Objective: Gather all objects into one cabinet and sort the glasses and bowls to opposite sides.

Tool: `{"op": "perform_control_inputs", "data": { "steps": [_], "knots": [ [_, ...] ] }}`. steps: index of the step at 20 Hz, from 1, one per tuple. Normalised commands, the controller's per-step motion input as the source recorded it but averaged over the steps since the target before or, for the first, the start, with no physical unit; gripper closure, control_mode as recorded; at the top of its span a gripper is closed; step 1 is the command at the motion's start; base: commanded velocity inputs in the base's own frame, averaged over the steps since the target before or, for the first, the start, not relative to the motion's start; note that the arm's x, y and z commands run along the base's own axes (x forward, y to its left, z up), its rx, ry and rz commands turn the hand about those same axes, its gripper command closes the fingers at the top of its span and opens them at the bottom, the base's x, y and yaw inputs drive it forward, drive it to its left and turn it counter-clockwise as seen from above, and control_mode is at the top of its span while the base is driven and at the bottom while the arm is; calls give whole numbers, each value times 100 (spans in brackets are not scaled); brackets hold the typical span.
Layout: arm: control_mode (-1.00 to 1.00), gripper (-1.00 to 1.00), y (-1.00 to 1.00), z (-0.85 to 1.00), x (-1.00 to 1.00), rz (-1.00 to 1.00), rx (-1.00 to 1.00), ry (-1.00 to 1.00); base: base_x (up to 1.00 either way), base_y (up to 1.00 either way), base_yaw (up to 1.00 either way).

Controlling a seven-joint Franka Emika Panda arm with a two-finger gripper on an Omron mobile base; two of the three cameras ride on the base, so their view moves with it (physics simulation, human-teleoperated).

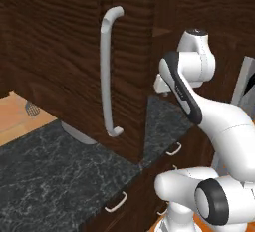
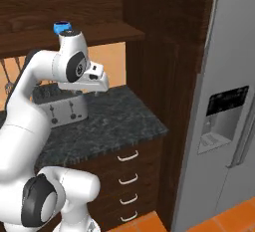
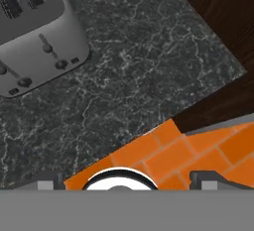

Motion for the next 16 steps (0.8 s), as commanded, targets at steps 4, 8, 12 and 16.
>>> {"op": "perform_control_inputs", "data": {
  "steps": [4,8,12,16],
  "knots": [
    [100,-100,0,0,0,0,0,0,2,0,55],
    [100,-100,0,0,0,0,0,0,16,-4,59],
    [100,-100,0,0,0,0,0,0,33,-23,57],
    [100,-100,0,0,0,0,0,0,50,-64,49]
  ]
}}
